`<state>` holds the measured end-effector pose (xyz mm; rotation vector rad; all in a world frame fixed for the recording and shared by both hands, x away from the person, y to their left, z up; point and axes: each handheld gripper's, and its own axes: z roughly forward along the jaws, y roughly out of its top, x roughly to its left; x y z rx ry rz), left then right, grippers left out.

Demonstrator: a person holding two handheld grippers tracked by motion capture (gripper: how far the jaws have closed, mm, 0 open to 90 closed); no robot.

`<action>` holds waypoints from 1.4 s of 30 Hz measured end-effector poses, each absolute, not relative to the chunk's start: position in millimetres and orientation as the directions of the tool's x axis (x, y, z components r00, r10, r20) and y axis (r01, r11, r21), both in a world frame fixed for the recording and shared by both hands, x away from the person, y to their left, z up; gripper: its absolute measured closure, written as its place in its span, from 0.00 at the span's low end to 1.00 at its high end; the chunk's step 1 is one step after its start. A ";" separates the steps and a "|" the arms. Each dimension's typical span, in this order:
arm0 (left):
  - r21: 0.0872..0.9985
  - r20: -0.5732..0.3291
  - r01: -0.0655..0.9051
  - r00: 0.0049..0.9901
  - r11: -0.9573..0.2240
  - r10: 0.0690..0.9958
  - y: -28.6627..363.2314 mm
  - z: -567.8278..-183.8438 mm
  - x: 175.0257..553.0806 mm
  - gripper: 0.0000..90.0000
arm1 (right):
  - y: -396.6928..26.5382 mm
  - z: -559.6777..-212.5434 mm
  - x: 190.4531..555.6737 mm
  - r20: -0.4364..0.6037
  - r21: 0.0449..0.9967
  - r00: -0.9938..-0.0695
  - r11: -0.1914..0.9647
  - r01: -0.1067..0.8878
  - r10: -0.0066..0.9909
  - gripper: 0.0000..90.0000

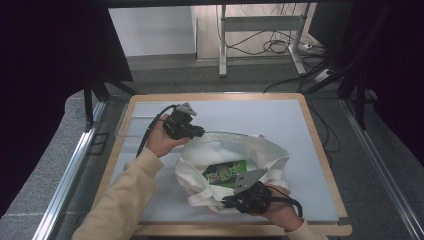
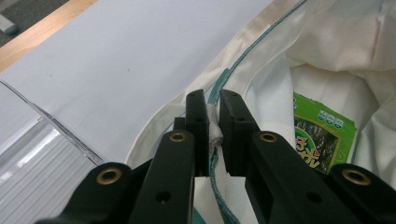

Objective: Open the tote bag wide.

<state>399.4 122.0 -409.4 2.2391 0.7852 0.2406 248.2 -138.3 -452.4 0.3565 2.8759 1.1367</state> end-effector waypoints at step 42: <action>0.759 -0.100 0.433 0.815 -0.485 0.571 141.4 -402.1 375.8 0.53 | -137.2 -458.8 245.3 0.072 0.685 -0.970 0.696 0.217 0.232 0.77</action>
